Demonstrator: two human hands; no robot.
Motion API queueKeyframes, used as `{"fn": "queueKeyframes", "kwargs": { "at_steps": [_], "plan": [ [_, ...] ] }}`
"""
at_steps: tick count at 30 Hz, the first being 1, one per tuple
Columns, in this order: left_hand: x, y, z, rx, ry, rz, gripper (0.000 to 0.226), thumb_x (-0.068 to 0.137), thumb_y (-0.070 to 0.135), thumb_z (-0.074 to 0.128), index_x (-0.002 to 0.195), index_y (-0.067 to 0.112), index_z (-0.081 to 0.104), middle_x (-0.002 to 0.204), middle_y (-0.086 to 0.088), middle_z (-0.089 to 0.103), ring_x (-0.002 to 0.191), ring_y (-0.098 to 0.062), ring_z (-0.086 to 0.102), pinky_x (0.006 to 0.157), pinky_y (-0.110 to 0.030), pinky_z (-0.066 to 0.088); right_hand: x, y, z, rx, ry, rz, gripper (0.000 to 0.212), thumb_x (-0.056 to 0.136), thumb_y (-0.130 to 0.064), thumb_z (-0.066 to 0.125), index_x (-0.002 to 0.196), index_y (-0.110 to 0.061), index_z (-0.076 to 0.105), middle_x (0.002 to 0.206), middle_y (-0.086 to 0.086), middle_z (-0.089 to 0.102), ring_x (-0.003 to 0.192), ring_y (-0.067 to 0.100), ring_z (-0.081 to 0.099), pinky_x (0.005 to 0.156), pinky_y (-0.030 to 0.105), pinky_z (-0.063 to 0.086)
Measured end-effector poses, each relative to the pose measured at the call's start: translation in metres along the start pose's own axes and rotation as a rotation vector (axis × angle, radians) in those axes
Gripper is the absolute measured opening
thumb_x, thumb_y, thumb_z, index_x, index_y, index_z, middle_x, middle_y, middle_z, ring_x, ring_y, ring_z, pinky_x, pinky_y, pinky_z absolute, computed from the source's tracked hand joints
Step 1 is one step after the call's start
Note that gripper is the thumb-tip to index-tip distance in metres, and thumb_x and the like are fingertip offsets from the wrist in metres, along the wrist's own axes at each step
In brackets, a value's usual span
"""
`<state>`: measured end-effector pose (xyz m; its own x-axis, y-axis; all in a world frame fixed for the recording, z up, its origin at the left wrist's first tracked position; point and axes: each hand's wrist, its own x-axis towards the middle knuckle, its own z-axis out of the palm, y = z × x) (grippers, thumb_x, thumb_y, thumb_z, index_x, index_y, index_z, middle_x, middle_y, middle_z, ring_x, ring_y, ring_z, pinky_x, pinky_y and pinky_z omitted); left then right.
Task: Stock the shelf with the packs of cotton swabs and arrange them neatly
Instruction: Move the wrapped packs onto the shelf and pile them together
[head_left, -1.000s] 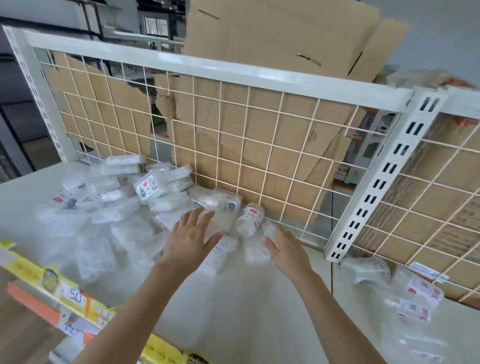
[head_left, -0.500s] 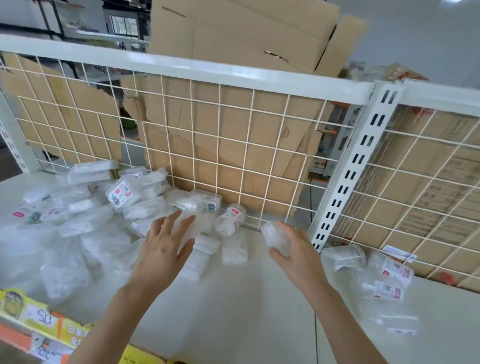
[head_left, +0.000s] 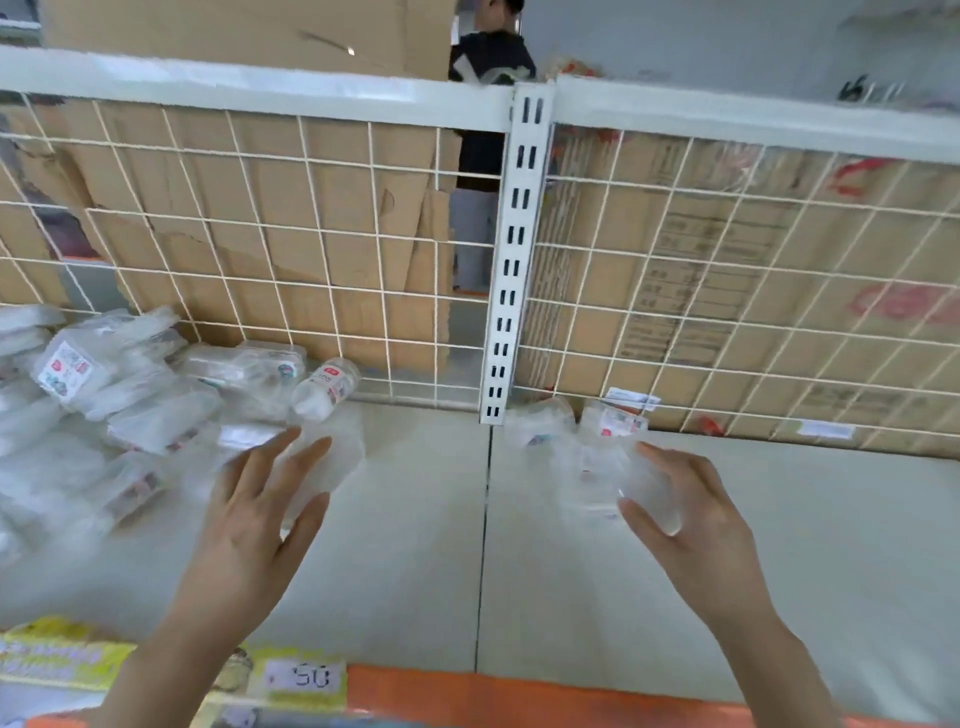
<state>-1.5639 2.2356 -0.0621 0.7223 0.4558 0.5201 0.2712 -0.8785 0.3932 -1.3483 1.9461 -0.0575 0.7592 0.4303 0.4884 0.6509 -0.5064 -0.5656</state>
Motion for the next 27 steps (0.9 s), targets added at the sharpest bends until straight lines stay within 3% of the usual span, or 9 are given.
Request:
{"fn": "queueKeyframes", "kwargs": {
  "at_steps": [4, 9, 12, 15, 17, 21, 24, 27],
  "plan": [
    [-0.005, 0.048, 0.026, -0.046, -0.07, 0.086, 0.058, 0.095, 0.054, 0.025, 0.13, 0.017, 0.054, 0.134, -0.004, 0.048, 0.114, -0.027, 0.04, 0.096, -0.028, 0.03, -0.029, 0.037, -0.048, -0.031, 0.042, 0.081, 0.051, 0.076, -0.019, 0.075, 0.122, -0.03, 0.056, 0.11, -0.015, 0.05, 0.084, 0.001, 0.049, 0.068, 0.029, 0.044],
    [-0.005, 0.115, 0.071, -0.174, -0.108, 0.162, 0.052, 0.093, 0.05, 0.033, 0.132, 0.021, 0.051, 0.135, 0.007, 0.043, 0.117, -0.025, 0.04, 0.09, -0.044, 0.046, -0.064, 0.093, -0.113, -0.131, 0.116, 0.183, 0.051, 0.075, -0.019, 0.077, 0.122, -0.026, 0.058, 0.11, -0.014, 0.049, 0.089, 0.012, 0.055, 0.064, 0.028, 0.042],
    [0.0, 0.159, 0.097, -0.196, -0.134, 0.239, 0.057, 0.095, 0.055, 0.026, 0.132, 0.02, 0.051, 0.136, 0.003, 0.045, 0.117, -0.024, 0.04, 0.096, -0.034, 0.036, -0.082, 0.122, -0.151, -0.154, 0.164, 0.223, 0.046, 0.078, -0.024, 0.074, 0.122, -0.019, 0.059, 0.108, -0.009, 0.05, 0.089, 0.016, 0.056, 0.064, 0.029, 0.041],
    [0.0, 0.203, 0.121, -0.256, -0.179, 0.285, 0.052, 0.094, 0.051, 0.032, 0.132, 0.022, 0.051, 0.137, 0.0, 0.045, 0.119, -0.025, 0.039, 0.1, -0.032, 0.033, -0.101, 0.147, -0.185, -0.179, 0.194, 0.265, 0.048, 0.077, -0.033, 0.066, 0.122, -0.018, 0.059, 0.11, -0.007, 0.052, 0.089, 0.01, 0.052, 0.062, 0.021, 0.039],
    [0.001, 0.228, 0.136, -0.305, -0.22, 0.32, 0.049, 0.093, 0.049, 0.034, 0.132, 0.023, 0.05, 0.138, 0.003, 0.044, 0.121, -0.023, 0.038, 0.102, -0.032, 0.031, -0.114, 0.159, -0.205, -0.214, 0.204, 0.328, 0.045, 0.081, -0.026, 0.072, 0.123, -0.02, 0.058, 0.113, -0.006, 0.054, 0.091, 0.009, 0.051, 0.061, 0.023, 0.038],
    [0.009, 0.262, 0.159, -0.32, -0.322, 0.439, 0.054, 0.095, 0.056, 0.026, 0.134, 0.026, 0.05, 0.14, 0.008, 0.041, 0.124, -0.019, 0.036, 0.104, -0.018, 0.017, -0.137, 0.168, -0.231, -0.236, 0.245, 0.437, 0.048, 0.078, -0.021, 0.074, 0.123, -0.023, 0.057, 0.114, -0.011, 0.053, 0.093, 0.01, 0.051, 0.064, 0.024, 0.037],
    [0.02, 0.277, 0.171, -0.375, -0.342, 0.462, 0.05, 0.092, 0.051, 0.032, 0.134, 0.029, 0.049, 0.139, 0.011, 0.041, 0.125, -0.017, 0.035, 0.104, -0.023, 0.021, -0.145, 0.172, -0.242, -0.257, 0.287, 0.506, 0.049, 0.078, -0.025, 0.074, 0.124, -0.025, 0.056, 0.114, -0.012, 0.053, 0.095, 0.01, 0.053, 0.064, 0.03, 0.039],
    [0.035, 0.291, 0.185, -0.423, -0.361, 0.496, 0.049, 0.09, 0.047, 0.035, 0.133, 0.028, 0.05, 0.137, 0.014, 0.04, 0.124, -0.021, 0.038, 0.102, -0.034, 0.027, -0.148, 0.172, -0.25, -0.285, 0.335, 0.558, 0.05, 0.078, -0.027, 0.074, 0.124, -0.026, 0.056, 0.114, -0.015, 0.051, 0.094, 0.007, 0.051, 0.064, 0.027, 0.037]
  ]
}}
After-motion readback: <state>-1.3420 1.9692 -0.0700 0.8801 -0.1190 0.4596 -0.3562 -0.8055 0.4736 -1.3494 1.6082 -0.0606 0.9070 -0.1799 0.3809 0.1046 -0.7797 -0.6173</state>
